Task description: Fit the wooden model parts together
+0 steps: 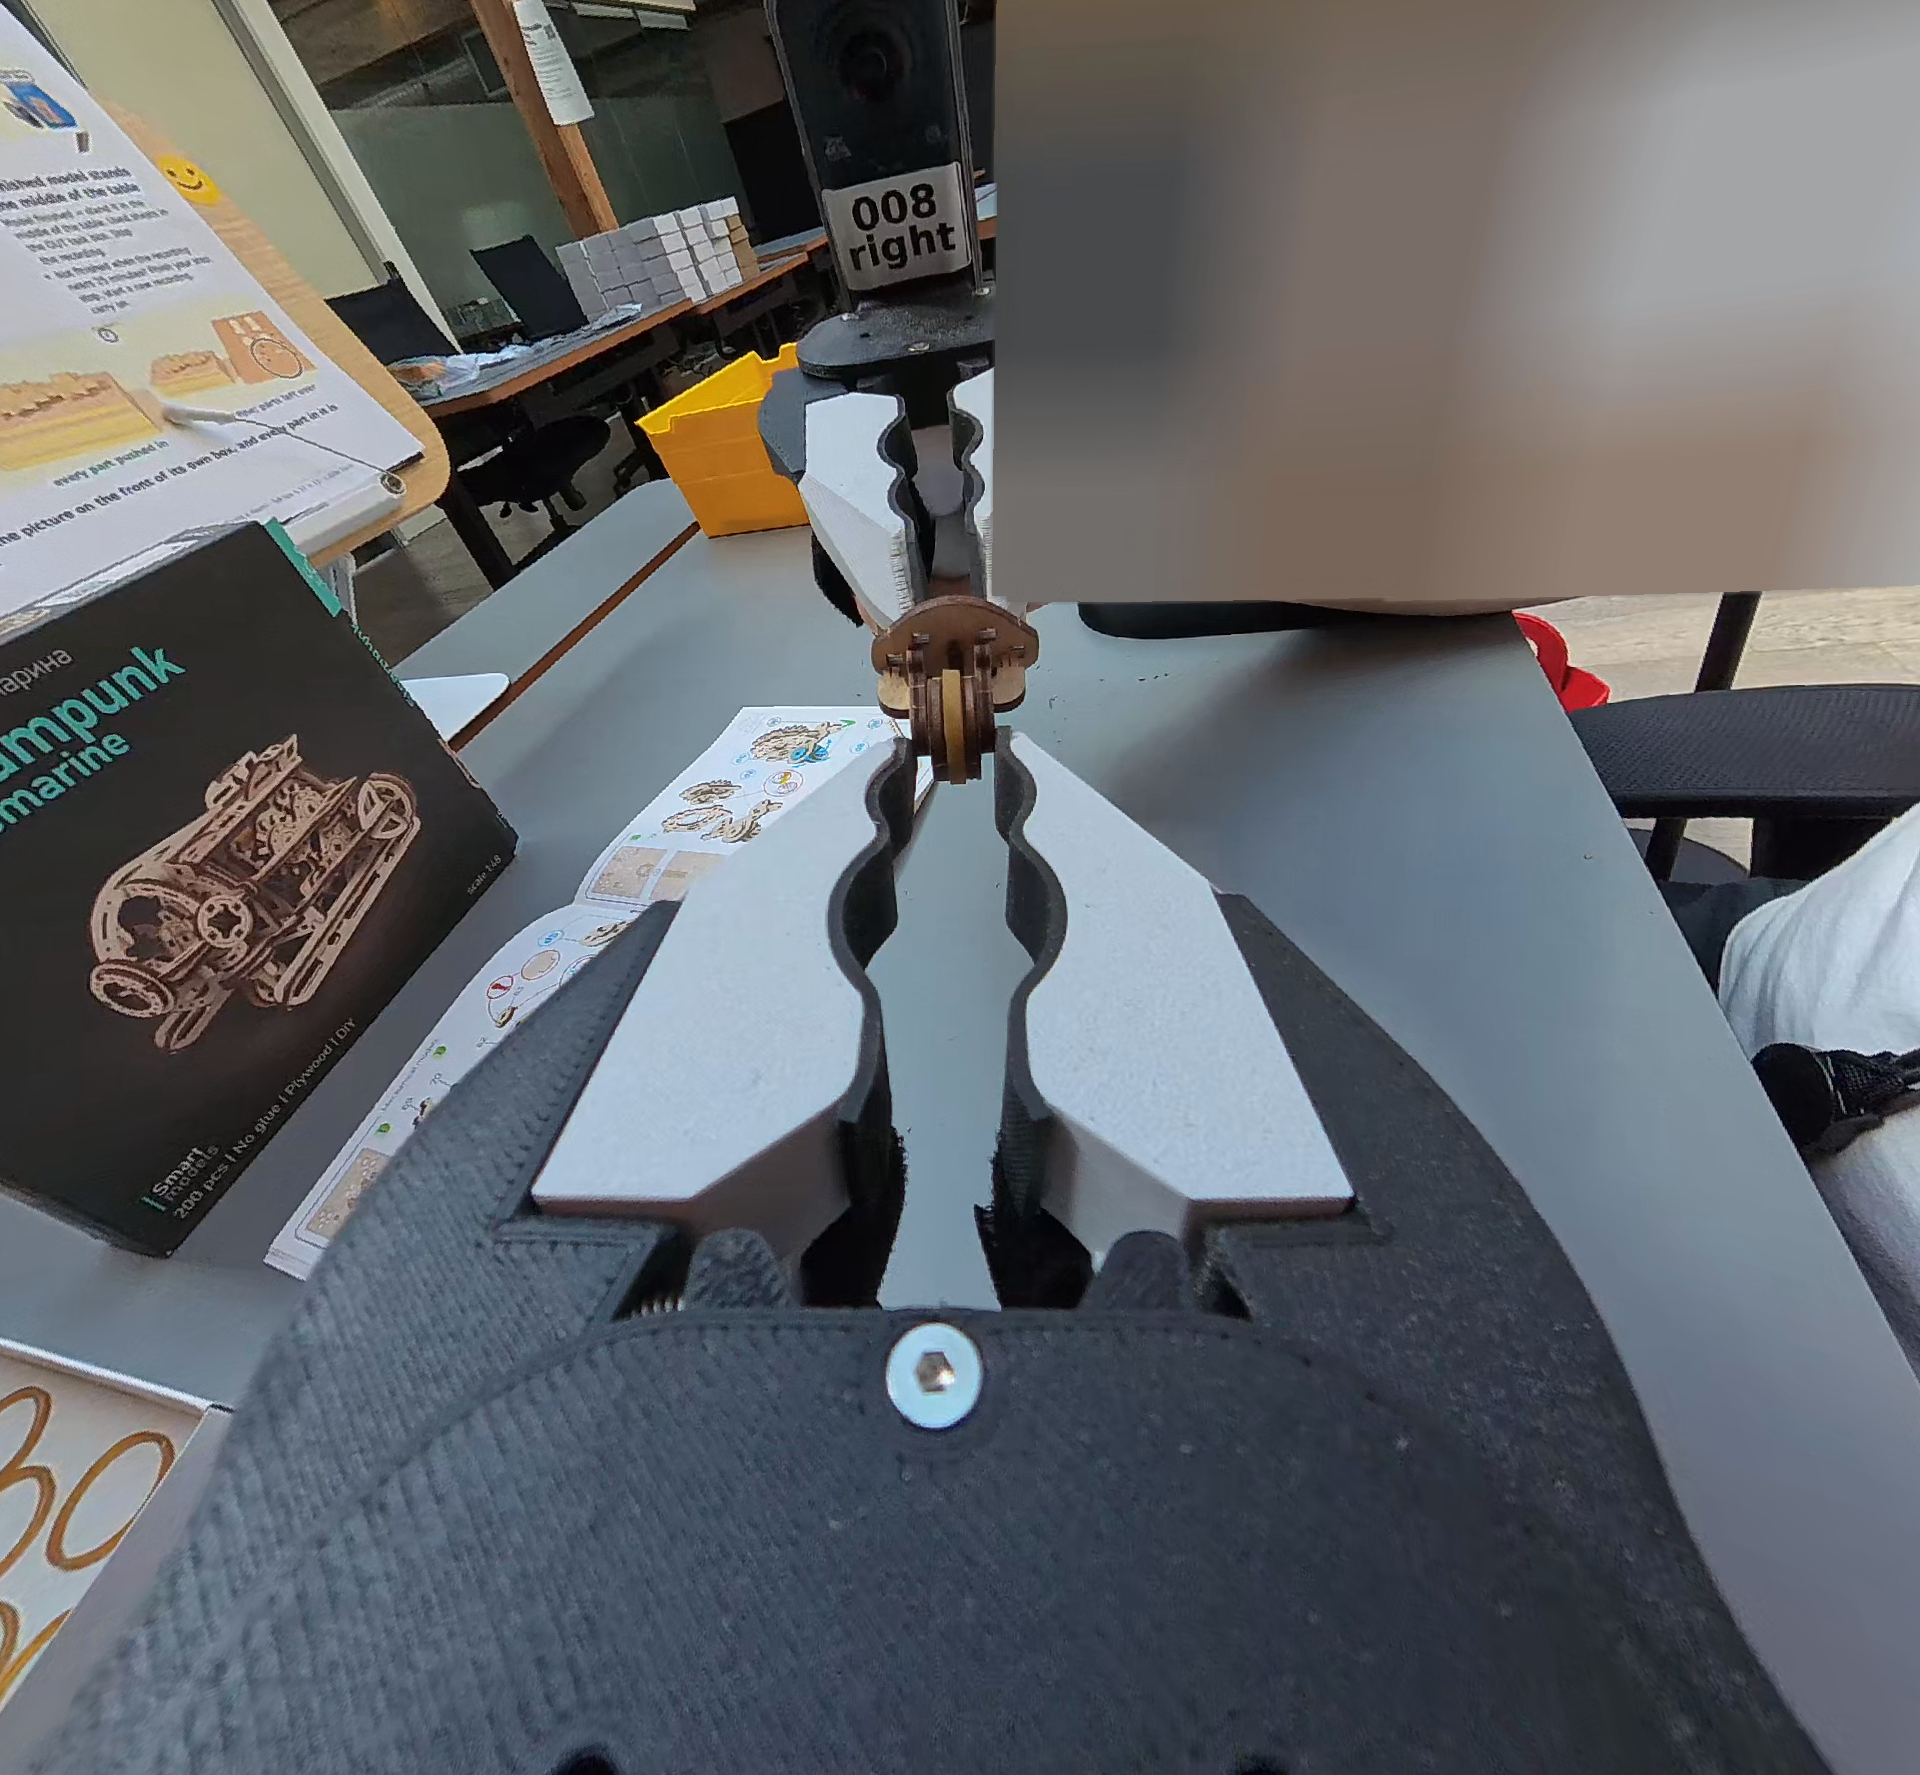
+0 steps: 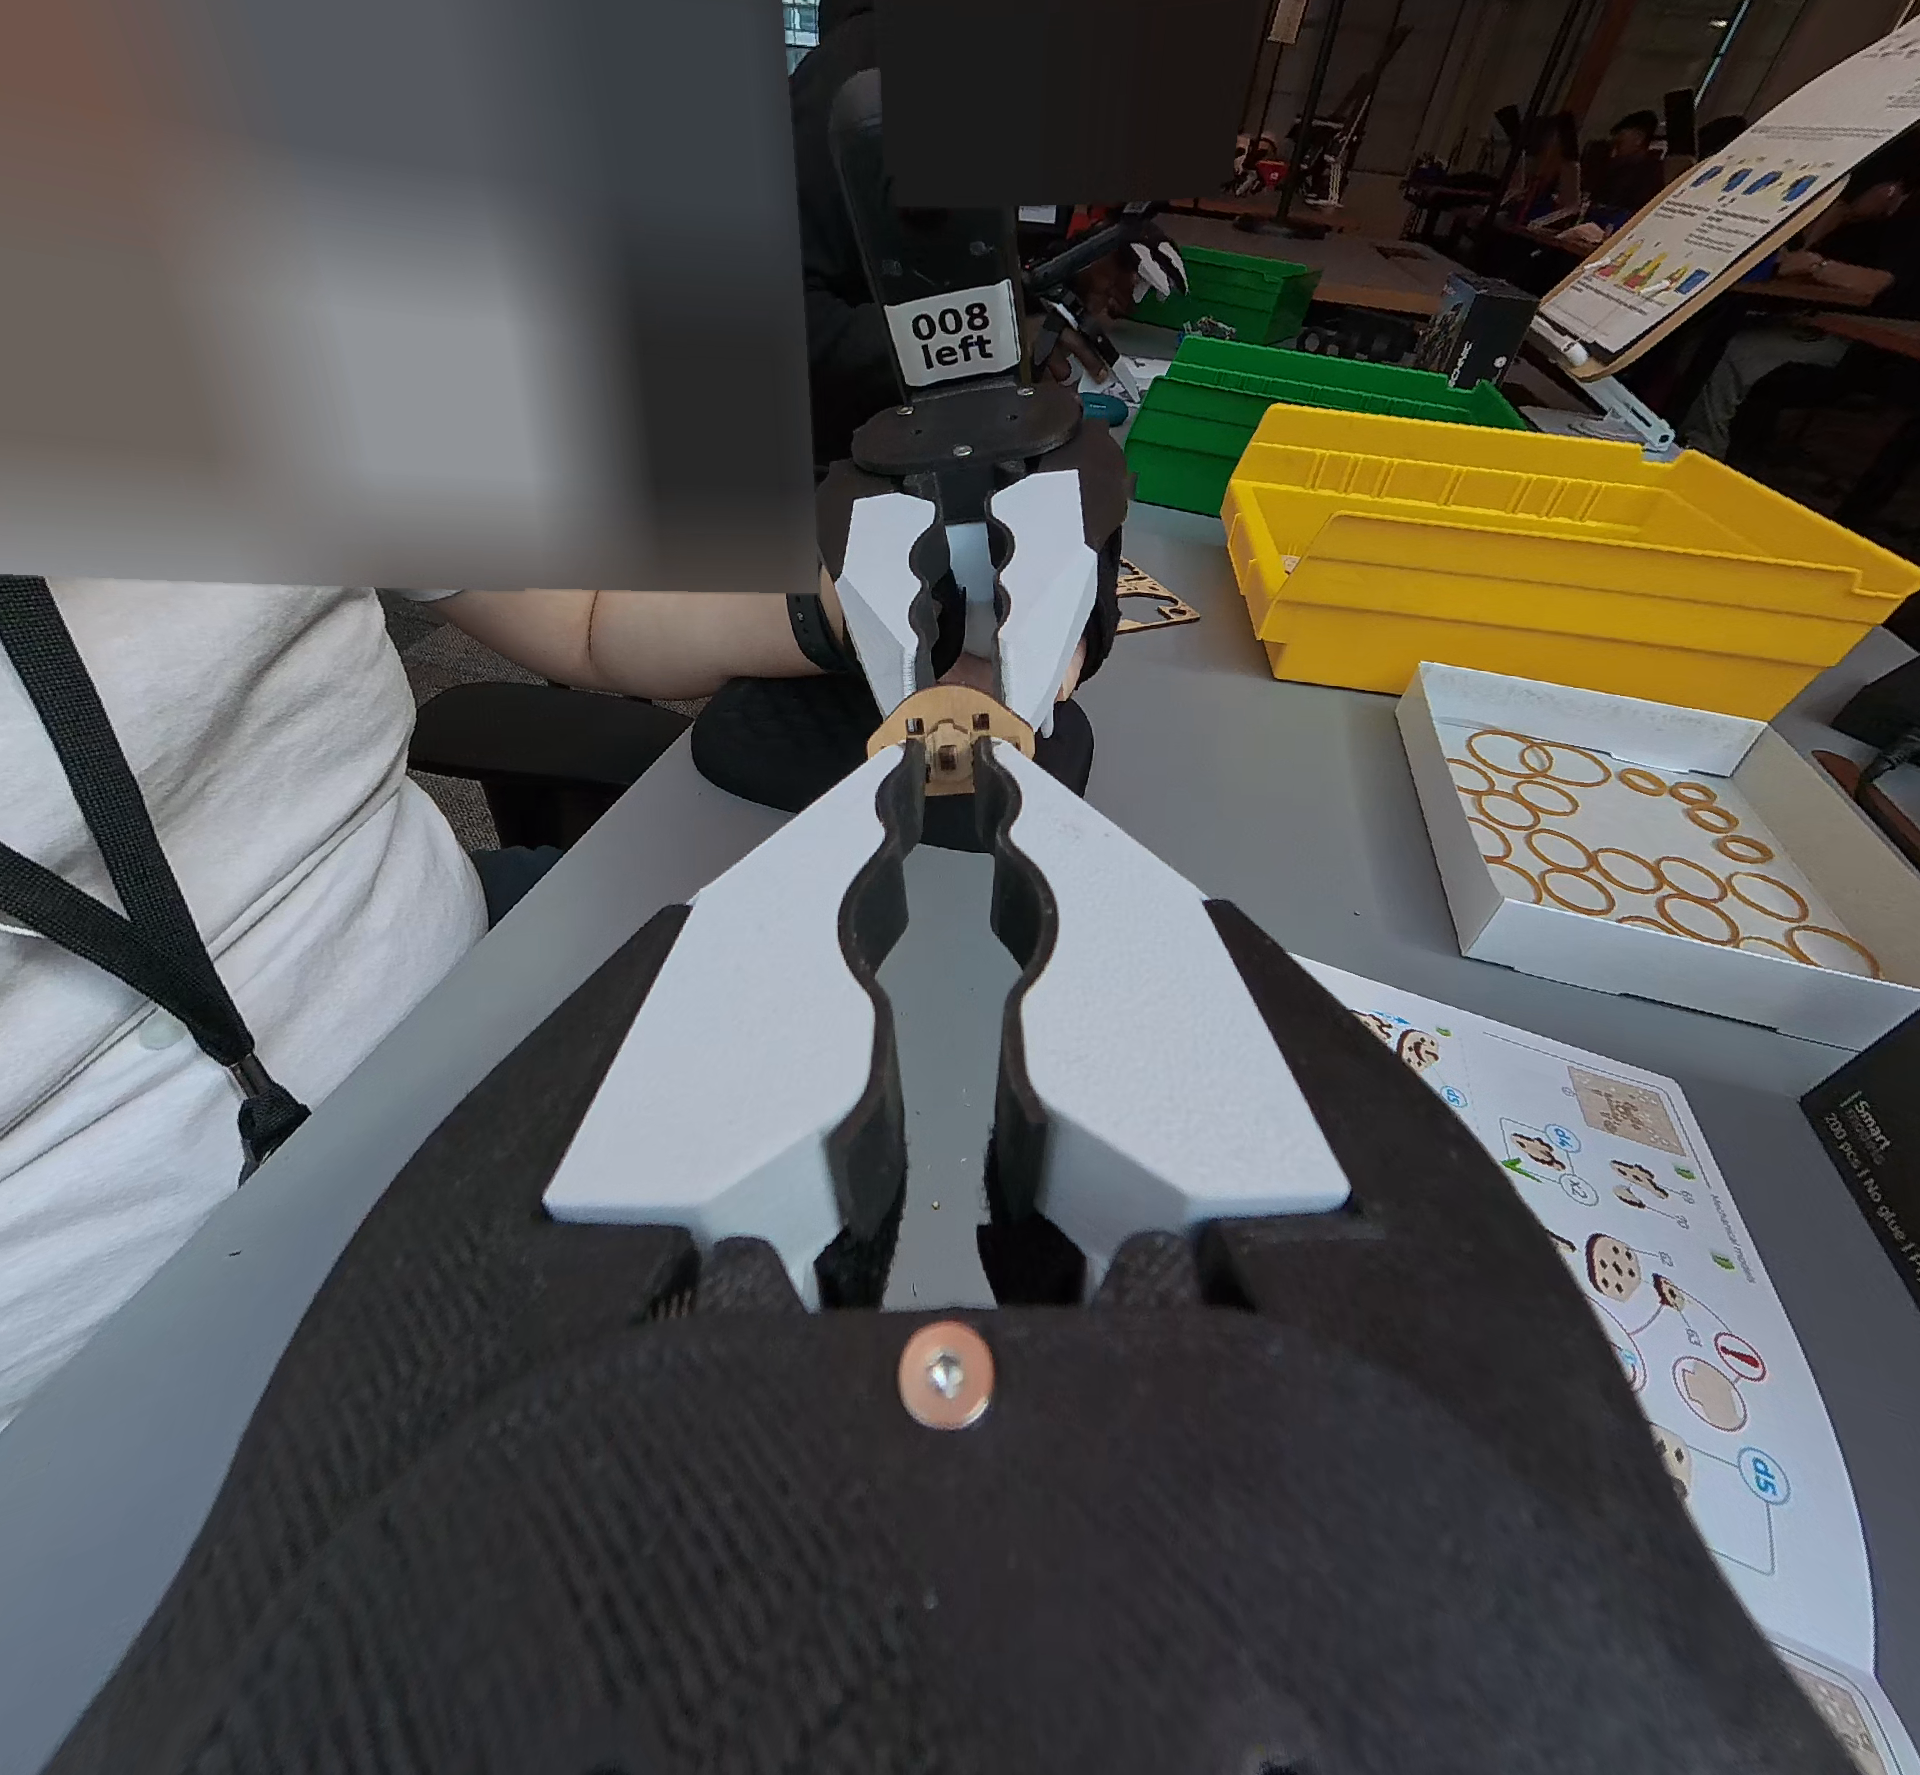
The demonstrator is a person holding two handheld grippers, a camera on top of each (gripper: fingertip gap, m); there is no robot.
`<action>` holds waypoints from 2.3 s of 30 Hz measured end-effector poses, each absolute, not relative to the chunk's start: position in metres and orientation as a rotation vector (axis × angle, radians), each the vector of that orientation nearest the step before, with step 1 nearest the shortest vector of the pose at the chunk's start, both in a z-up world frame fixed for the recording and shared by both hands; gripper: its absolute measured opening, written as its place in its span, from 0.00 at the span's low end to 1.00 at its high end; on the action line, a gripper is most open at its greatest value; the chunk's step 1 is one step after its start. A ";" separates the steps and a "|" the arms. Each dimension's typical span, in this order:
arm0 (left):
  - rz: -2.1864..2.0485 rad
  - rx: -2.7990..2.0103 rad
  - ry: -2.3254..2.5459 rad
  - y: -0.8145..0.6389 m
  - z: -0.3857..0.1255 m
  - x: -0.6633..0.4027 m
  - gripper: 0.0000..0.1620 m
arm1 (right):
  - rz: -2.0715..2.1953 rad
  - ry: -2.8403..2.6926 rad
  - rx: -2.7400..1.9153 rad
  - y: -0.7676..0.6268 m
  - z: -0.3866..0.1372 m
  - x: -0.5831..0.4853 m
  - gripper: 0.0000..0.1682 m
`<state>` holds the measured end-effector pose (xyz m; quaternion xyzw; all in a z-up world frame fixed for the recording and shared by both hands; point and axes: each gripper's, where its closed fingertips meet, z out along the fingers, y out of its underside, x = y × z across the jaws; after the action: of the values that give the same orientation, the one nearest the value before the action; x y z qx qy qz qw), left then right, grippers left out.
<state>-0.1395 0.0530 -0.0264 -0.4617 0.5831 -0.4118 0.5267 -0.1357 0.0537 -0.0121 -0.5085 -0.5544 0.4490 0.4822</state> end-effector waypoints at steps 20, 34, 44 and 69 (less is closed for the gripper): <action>-1.016 -1.112 1.398 0.052 -0.027 -0.139 0.08 | 1.070 -1.365 -1.242 0.053 -0.012 -0.136 0.05; -1.097 -1.151 1.388 0.052 -0.028 -0.139 0.08 | 1.049 -1.380 -1.250 0.053 -0.015 -0.136 0.05; -1.127 -1.254 1.364 0.062 -0.037 -0.139 0.08 | 1.290 -1.238 -1.358 0.064 -0.022 -0.135 0.05; -1.236 -1.431 1.255 0.080 -0.039 -0.149 0.08 | 1.670 -1.044 -1.559 0.074 -0.040 -0.139 0.05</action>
<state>-0.1487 0.0796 -0.0386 -0.5714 0.5012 -0.4937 0.4225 -0.1391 0.0738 -0.0404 -0.5901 -0.3954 0.6321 0.3097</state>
